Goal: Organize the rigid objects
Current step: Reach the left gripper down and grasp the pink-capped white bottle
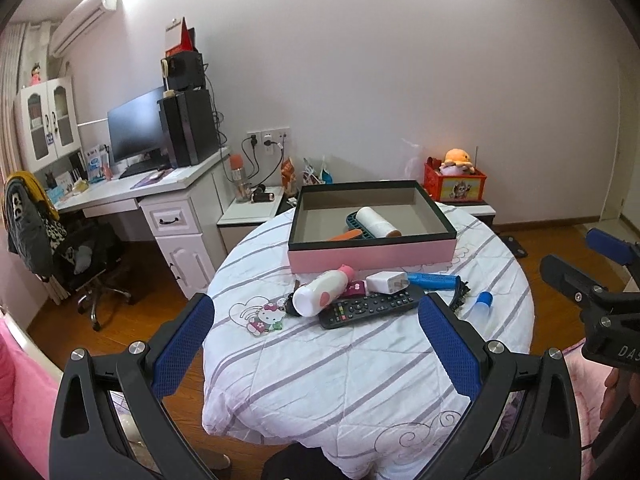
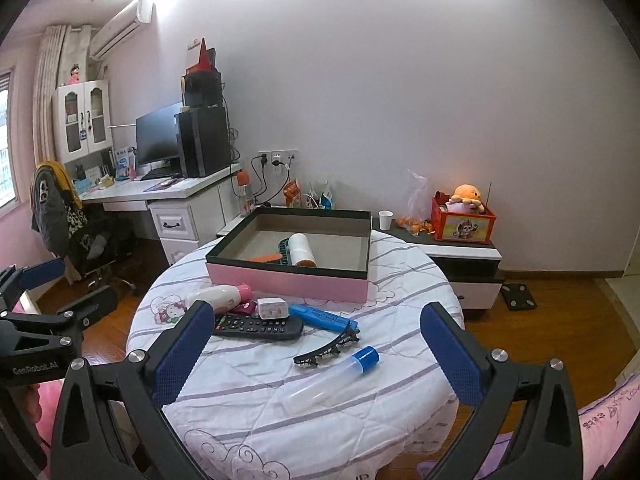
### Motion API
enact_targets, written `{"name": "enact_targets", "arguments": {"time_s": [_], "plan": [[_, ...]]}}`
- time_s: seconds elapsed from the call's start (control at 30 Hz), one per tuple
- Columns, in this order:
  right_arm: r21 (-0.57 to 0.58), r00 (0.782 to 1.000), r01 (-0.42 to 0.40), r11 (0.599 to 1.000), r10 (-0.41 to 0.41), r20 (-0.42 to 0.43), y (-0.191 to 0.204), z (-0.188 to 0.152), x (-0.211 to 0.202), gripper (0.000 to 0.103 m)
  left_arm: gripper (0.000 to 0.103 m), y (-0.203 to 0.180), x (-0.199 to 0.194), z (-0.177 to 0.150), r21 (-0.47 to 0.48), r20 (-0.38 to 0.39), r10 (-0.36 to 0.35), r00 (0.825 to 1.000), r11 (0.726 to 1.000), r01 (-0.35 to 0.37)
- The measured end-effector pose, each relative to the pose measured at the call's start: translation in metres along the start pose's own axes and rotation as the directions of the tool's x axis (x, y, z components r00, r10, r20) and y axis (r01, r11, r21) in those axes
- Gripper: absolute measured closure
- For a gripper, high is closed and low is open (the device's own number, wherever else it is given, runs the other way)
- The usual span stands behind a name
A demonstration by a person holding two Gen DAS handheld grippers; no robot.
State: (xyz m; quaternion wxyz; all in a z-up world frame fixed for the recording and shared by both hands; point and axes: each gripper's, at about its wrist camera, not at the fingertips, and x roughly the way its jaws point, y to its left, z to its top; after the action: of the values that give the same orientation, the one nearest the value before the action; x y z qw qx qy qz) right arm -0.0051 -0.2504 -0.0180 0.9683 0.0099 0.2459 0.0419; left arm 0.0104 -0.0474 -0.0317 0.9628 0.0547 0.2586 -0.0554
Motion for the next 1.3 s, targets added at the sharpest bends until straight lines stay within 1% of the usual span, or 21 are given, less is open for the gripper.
{"name": "enact_targets", "arguments": {"time_s": [0.17,0.33,0.57,0.73,0.87,1.1,1.3], "plan": [[-0.003,1.0,-0.016,1.0,0.016,0.006,0.002,-0.003,-0.007,0.0,0.0,-0.004,-0.008,-0.001,0.014,0.005,0.002,1.0,1.0,-0.003],[-0.005,1.0,-0.02,1.0,0.02,-0.006,0.0,-0.006,-0.005,0.0,0.0,-0.004,-0.008,-0.002,0.017,0.005,0.001,1.0,1.0,-0.001],[0.01,0.999,-0.027,1.0,0.027,-0.033,-0.002,-0.01,0.008,0.0,0.0,0.009,0.005,-0.006,-0.001,-0.031,-0.005,0.999,1.0,0.005],[0.018,0.996,-0.04,0.999,0.041,-0.073,-0.002,-0.017,0.029,0.0,0.0,0.016,0.033,-0.012,0.012,-0.091,0.008,0.996,1.0,-0.007],[0.02,0.993,-0.046,0.999,0.048,-0.111,-0.002,-0.023,0.049,0.0,0.0,0.019,0.066,-0.02,0.015,-0.161,-0.016,0.987,1.0,0.018],[0.034,0.984,-0.054,0.998,0.059,-0.168,-0.004,-0.027,0.091,0.0,0.0,0.029,0.133,-0.025,-0.037,-0.272,-0.083,0.959,0.996,0.076],[0.042,0.978,-0.052,0.998,0.059,-0.201,-0.008,-0.024,0.125,0.0,0.0,0.027,0.187,-0.02,-0.049,-0.331,-0.114,0.937,0.993,0.104]]}}
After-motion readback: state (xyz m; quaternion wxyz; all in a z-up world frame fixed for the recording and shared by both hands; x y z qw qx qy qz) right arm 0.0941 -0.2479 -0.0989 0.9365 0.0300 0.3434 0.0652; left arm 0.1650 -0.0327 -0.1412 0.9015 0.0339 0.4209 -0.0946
